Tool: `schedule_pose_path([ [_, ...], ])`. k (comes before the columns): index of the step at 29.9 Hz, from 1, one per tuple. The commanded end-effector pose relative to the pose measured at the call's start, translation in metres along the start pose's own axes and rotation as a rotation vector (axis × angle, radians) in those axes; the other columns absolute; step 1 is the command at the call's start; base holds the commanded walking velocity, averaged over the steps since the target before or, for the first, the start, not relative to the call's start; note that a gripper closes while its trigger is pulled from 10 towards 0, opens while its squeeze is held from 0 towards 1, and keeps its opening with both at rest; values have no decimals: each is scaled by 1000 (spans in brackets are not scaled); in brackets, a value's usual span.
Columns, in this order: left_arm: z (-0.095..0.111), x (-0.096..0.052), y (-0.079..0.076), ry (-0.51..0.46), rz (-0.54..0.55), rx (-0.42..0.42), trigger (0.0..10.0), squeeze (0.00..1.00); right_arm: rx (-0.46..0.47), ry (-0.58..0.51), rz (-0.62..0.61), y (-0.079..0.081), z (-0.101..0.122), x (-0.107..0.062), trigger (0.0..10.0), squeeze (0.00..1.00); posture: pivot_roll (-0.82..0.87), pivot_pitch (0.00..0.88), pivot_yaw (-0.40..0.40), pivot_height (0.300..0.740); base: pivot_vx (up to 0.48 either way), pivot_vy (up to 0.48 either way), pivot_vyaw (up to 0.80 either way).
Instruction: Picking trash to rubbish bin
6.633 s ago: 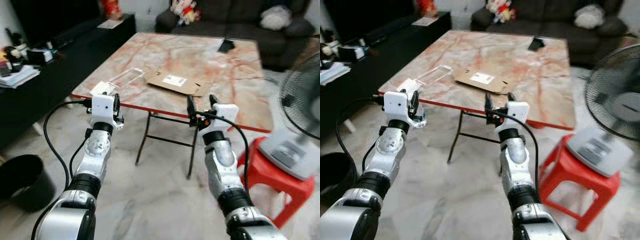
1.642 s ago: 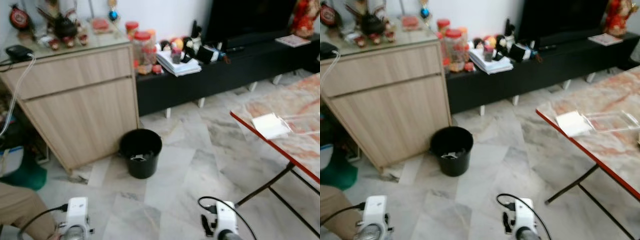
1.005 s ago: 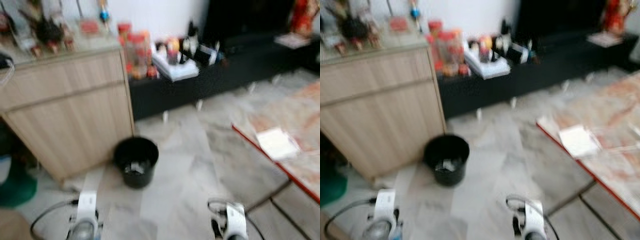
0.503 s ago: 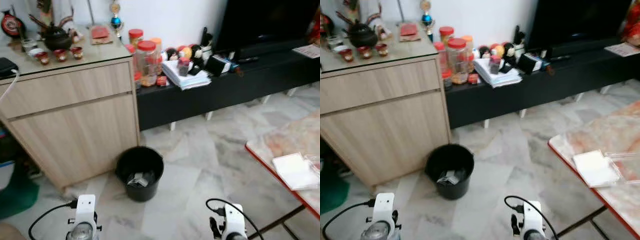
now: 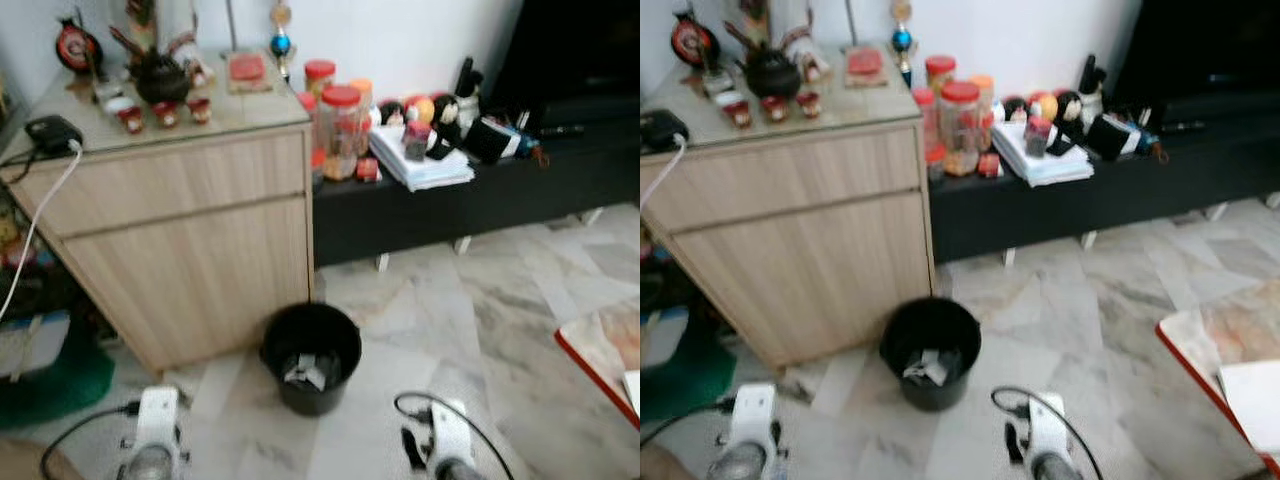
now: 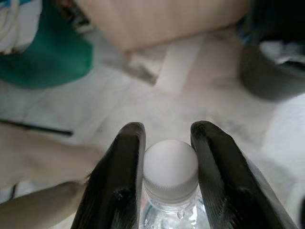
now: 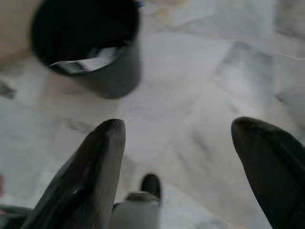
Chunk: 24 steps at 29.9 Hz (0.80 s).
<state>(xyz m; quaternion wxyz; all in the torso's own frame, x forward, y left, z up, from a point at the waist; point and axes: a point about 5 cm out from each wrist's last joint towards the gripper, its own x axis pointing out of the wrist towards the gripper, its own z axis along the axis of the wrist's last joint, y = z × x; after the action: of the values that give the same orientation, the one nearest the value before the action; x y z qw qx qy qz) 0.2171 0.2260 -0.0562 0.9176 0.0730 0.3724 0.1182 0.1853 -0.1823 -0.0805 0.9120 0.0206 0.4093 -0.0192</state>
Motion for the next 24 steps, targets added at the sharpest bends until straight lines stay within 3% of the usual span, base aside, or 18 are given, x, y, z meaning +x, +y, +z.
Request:
schedule_pose_path([
  [1,0,1,8,4,18,7,10000,0,9,-14,8,5,6,2,10000,0,-25,0,-28,740,277,0,0],
  [24,3,1,8,-4,17,7,10000,0,17,-3,6,5,3,1,10000,0,-21,0,-28,740,373,0,0],
])
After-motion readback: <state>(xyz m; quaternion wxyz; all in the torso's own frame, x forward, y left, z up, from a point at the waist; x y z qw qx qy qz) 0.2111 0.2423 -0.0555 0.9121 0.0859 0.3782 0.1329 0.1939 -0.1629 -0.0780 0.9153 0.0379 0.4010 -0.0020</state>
